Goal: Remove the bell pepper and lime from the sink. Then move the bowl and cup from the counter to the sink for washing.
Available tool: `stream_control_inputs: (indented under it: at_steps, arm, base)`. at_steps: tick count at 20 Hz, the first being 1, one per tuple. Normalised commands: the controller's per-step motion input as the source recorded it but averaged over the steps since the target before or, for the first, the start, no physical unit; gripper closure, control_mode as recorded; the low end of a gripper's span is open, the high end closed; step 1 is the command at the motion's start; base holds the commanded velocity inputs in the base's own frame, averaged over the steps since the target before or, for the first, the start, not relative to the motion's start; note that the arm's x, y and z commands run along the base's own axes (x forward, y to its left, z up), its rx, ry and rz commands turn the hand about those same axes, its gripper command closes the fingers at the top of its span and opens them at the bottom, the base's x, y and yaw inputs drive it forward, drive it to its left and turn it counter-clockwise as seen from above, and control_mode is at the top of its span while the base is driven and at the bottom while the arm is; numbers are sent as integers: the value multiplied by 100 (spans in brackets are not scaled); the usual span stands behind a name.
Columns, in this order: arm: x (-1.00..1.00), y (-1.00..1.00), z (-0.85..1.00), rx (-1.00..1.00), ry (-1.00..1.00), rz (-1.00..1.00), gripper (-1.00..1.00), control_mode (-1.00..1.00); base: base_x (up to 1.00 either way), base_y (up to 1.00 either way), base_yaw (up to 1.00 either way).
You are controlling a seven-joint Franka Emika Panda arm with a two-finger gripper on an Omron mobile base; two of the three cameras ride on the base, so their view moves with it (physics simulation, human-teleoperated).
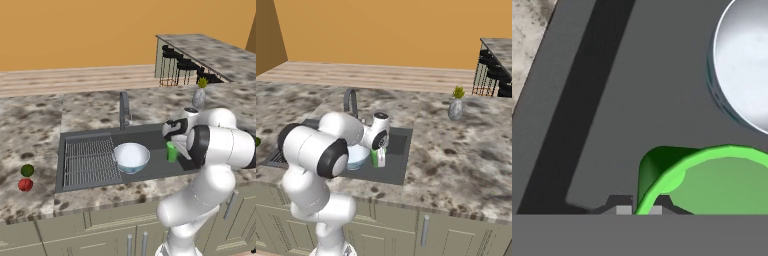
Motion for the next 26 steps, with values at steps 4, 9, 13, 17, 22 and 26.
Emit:
stream_control_inputs:
  at_steps: [4, 9, 13, 17, 22, 26]
  arm:
    - [16, 0, -28, 0, 0, 0, 100, -100]
    - [18, 1, -27, 0, 0, 0, 100, -100]
    - [18, 0, -24, 0, 0, 0, 100, -100]
    - [16, 0, -25, 0, 0, 0, 100, -100]
    - [16, 0, -26, 0, 0, -1, 100, -100]
    - [16, 0, -25, 0, 0, -1, 100, -100]
  base:
    - [0, 0, 0]
    - [0, 0, 0]
    - [0, 0, 0]
    - [0, 0, 0]
    - [0, 0, 0]
    - [0, 0, 0]
